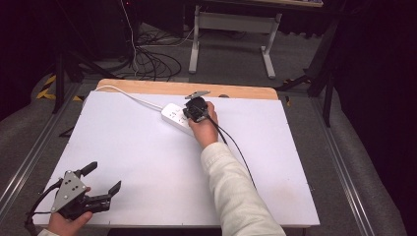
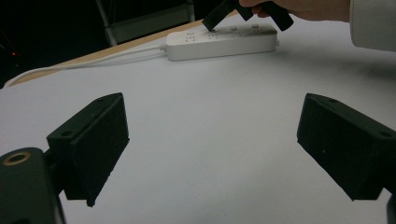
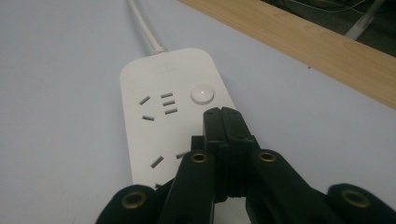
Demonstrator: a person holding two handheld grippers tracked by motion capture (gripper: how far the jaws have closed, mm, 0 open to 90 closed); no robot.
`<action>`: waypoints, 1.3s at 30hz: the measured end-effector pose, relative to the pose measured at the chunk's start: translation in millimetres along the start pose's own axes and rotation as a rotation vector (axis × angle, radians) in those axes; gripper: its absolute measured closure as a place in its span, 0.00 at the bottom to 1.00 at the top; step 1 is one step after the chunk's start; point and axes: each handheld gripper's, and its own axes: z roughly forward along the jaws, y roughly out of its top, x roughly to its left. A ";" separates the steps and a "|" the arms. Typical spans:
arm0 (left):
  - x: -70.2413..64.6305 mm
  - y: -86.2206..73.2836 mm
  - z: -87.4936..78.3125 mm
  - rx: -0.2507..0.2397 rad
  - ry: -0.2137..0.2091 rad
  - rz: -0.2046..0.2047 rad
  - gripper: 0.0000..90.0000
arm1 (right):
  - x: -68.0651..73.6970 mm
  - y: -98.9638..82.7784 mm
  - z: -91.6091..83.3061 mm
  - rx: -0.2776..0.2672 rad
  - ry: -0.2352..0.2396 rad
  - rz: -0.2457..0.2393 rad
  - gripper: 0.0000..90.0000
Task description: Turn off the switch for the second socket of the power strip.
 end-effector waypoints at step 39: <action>-1.4 0.2 0.9 0.002 -0.005 0.002 0.11 | 5.9 -3.9 0.8 0.000 -0.081 0.023 1.00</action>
